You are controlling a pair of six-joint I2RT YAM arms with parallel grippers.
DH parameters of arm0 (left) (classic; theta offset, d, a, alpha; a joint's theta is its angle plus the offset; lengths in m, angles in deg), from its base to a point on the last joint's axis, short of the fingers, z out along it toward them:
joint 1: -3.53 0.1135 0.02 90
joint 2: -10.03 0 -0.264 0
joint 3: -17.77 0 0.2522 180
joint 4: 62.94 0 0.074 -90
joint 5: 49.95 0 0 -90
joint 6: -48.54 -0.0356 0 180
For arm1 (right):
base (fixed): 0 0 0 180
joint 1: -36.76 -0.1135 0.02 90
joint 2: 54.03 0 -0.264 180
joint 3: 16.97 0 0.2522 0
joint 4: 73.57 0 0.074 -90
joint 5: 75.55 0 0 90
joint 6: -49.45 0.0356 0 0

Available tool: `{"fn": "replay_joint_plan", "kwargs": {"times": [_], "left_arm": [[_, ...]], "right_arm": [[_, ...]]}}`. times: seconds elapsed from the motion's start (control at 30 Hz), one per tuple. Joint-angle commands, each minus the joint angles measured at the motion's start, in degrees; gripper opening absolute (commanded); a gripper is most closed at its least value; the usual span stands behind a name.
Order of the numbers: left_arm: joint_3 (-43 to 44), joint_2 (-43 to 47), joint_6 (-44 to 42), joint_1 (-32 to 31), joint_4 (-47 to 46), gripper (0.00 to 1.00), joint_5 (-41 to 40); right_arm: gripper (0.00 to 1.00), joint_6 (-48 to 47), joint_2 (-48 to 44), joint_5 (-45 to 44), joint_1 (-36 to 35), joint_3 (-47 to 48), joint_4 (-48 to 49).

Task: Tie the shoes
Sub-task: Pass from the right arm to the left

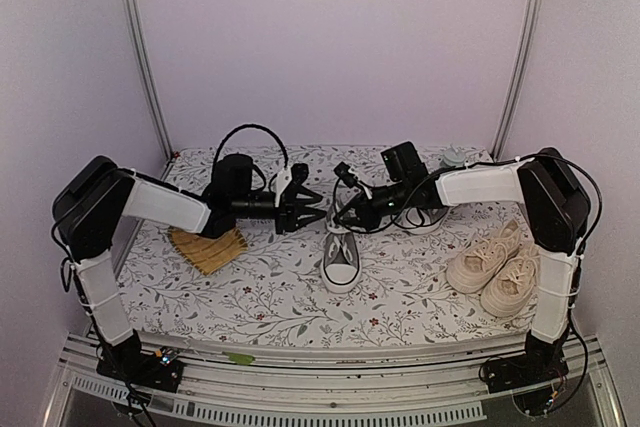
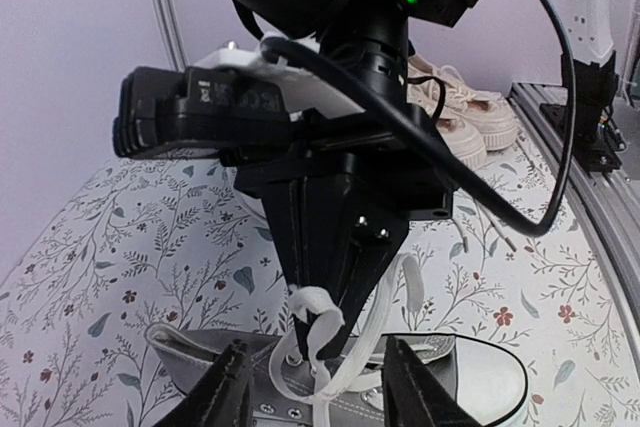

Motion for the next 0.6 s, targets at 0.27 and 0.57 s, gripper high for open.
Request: {"fn": "replay_joint_plan", "kwargs": {"times": [0.27, 0.57], "left_arm": [[8.2, -8.2, 3.0, -0.6, -0.3, 0.43, 7.7], [10.2, -9.6, 2.3, -1.4, 1.8, 0.36, 8.3]], "right_arm": [[0.01, -2.2, 1.3, 2.8, -0.1, 2.4, -2.1], [0.01, -2.5, 1.6, 3.2, -0.2, 2.8, -2.5]]}}
